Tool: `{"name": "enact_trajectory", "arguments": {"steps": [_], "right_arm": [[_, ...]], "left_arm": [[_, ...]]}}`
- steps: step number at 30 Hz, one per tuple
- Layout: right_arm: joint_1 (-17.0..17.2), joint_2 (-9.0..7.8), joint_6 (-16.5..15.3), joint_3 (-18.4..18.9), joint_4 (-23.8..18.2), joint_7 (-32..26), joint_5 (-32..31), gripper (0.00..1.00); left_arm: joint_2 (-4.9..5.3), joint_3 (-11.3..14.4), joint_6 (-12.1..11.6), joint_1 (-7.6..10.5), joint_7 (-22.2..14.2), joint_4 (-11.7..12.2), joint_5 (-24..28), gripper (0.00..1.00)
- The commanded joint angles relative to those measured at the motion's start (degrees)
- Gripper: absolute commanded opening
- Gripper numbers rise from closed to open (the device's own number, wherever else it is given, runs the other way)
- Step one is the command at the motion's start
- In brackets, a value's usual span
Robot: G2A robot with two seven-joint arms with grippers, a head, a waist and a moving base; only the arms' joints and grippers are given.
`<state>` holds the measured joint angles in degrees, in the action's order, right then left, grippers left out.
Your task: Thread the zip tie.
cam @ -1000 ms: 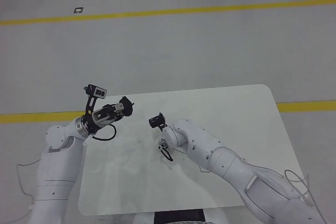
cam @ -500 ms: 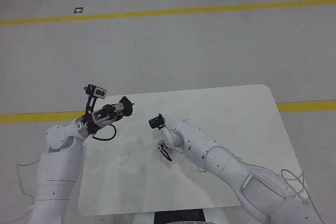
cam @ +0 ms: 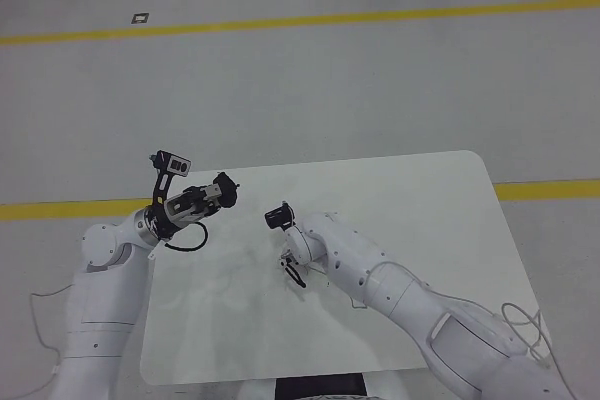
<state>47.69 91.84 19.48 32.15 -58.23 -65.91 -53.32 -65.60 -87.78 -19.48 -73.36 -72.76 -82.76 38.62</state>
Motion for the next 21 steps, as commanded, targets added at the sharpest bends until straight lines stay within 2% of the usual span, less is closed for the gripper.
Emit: {"name": "enact_trajectory", "arguments": {"steps": [1,18,21], "right_arm": [[0.29,-0.05,0.0,0.36,-0.42,-0.2,-0.39,0.11],[1.77,0.05,-0.82,2.05,-0.8,-1.13,-2.16,0.09],[1.77,0.2,-1.01,2.19,-0.44,-1.19,-2.29,0.02]], "left_arm": [[0.0,0.0,0.0,0.0,0.0,0.0,0.0,0.0],[0.0,0.0,0.0,0.0,0.0,0.0,0.0,0.0],[0.0,0.0,0.0,0.0,0.0,0.0,0.0,0.0]]}}
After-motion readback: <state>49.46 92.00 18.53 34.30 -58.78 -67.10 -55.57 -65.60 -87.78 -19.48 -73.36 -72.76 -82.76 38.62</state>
